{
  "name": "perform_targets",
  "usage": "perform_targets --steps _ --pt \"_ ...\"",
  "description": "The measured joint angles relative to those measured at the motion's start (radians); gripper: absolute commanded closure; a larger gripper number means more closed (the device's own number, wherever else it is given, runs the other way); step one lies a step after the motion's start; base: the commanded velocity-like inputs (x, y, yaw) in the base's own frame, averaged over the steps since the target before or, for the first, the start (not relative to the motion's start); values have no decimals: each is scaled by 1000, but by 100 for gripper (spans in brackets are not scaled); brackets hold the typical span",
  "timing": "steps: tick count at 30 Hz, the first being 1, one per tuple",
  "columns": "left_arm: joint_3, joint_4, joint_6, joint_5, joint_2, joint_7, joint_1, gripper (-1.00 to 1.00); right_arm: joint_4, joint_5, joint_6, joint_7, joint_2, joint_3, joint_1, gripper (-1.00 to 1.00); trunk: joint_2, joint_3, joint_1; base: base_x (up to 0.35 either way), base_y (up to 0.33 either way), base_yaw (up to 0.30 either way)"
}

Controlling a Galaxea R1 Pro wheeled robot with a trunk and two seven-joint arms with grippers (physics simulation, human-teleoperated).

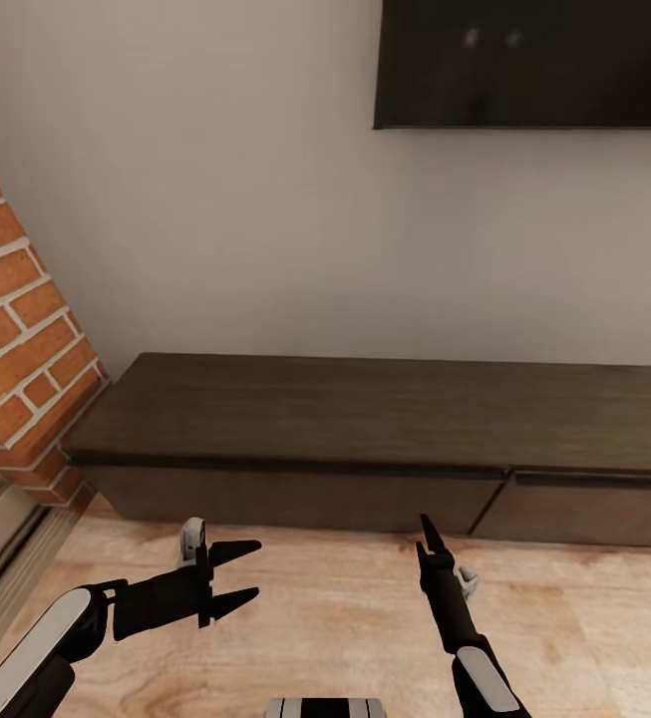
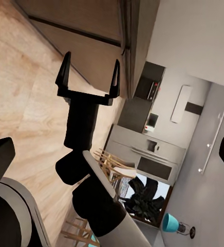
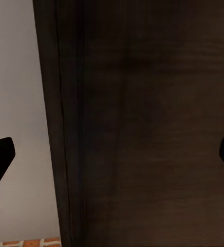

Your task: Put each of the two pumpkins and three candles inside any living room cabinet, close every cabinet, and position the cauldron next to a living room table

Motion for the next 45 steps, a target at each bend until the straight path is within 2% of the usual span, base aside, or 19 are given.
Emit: perform_targets --steps 16,27,32,40,45 --pt "0 0 0 0 0 0 0 -100 0 0 -1 0 0 0 0 -100 0 0 0 164 0 0" --pt "3 2 0 1 2 0 2 -100 0 1 -1 0 0 0 0 -100 0 0 0 20 0 0" --pt "5 3 0 2 4 0 6 -100 0 1 0 0 0 -1 0 -100 0 8 -1 0 0 0" --pt "6 3 0 2 5 0 6 -100 0 1 -1 0 0 -1 0 -100 2 39 -4 0 0 0" --pt "5 2 0 2 5 0 6 -100 0 1 -1 0 0 -1 0 -100 2 39 -4 0 0 0"
